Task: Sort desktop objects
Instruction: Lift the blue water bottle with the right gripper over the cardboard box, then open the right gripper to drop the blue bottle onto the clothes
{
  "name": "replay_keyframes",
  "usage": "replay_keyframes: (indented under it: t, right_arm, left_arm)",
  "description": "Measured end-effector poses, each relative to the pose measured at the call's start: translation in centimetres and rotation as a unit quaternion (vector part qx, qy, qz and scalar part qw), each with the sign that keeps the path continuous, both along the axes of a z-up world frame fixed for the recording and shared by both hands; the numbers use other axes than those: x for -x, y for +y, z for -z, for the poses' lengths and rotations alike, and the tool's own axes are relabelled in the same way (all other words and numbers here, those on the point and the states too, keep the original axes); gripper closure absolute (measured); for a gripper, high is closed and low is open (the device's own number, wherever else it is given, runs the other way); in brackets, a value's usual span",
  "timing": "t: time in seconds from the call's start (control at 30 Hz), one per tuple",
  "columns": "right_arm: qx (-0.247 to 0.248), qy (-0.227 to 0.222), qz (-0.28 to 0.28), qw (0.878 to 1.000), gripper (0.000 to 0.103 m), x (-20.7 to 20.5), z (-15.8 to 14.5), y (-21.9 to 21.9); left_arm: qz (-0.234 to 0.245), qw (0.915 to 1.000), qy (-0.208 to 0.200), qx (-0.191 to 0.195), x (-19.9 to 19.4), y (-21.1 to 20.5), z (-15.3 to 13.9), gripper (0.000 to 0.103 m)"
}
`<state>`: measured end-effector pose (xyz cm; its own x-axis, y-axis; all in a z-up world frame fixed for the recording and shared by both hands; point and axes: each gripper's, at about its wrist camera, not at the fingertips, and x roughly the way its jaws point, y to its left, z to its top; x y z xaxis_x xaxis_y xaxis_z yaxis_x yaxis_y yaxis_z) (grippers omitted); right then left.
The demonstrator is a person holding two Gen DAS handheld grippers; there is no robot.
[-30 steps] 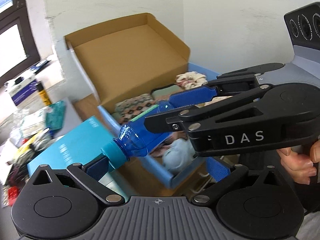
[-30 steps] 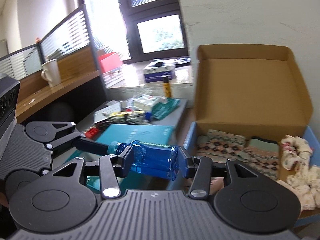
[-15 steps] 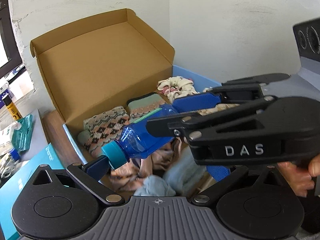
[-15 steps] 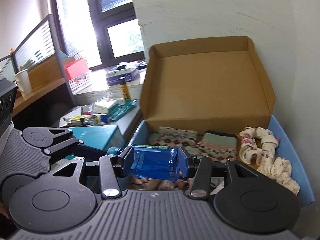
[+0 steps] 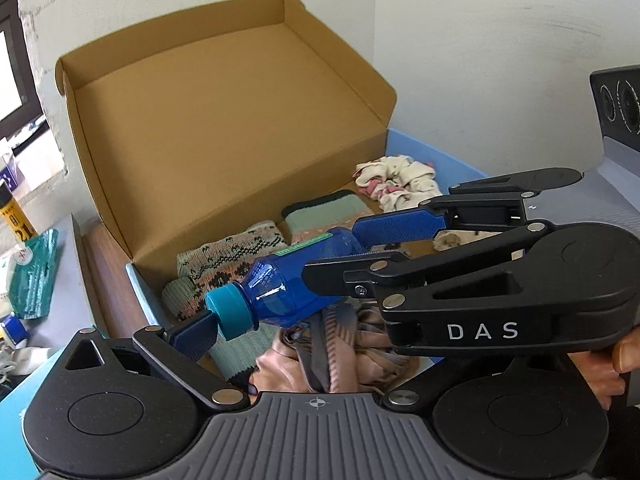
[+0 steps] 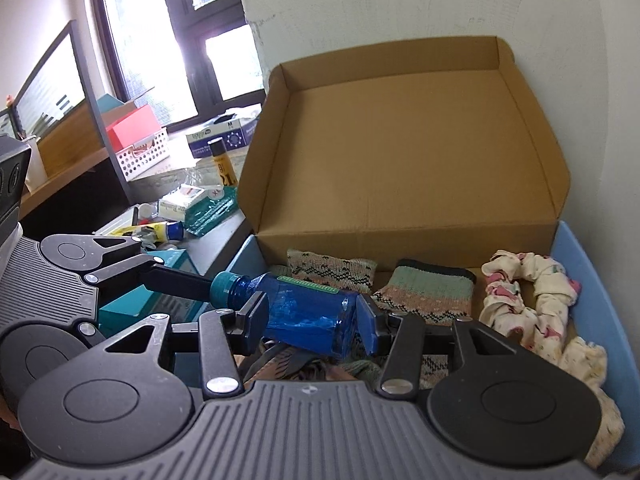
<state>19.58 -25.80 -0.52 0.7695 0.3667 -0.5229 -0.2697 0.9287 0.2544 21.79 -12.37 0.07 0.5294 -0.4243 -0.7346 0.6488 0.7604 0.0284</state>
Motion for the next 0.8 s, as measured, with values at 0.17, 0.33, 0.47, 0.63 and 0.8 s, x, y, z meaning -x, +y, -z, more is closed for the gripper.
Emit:
replay_keyframes:
  t: [0.17,0.33,0.47,0.63,0.8]
  right_arm:
    - [-0.009,0.016,-0.005,1.000,0.048,-1.6,0.9,-0.2]
    - [-0.013,0.020,-0.008,1.000,0.048,-1.8,1.2,0.1]
    - [-0.010,0.014,-0.010,1.000,0.048,-1.3,0.6,0.6]
    - [0.000,0.006,-0.012,1.000,0.048,-0.3,-0.4,1.0]
    - [0.009,-0.001,-0.017,1.000,0.048,1.1,-1.4,1.5]
  left_arm:
    - [-0.002,1.0000,0.007,0.002,-0.7,0.2,0.7,0.000]
    - [-0.001,1.0000,0.007,0.006,-0.2,0.5,0.6,0.000]
    - [0.001,0.9999,0.004,0.012,0.6,0.9,0.1,0.000]
    - [0.003,0.9998,0.001,0.020,1.6,1.4,-0.5,0.000]
    - [0.001,0.9996,-0.005,0.028,2.8,2.3,-1.3,0.000]
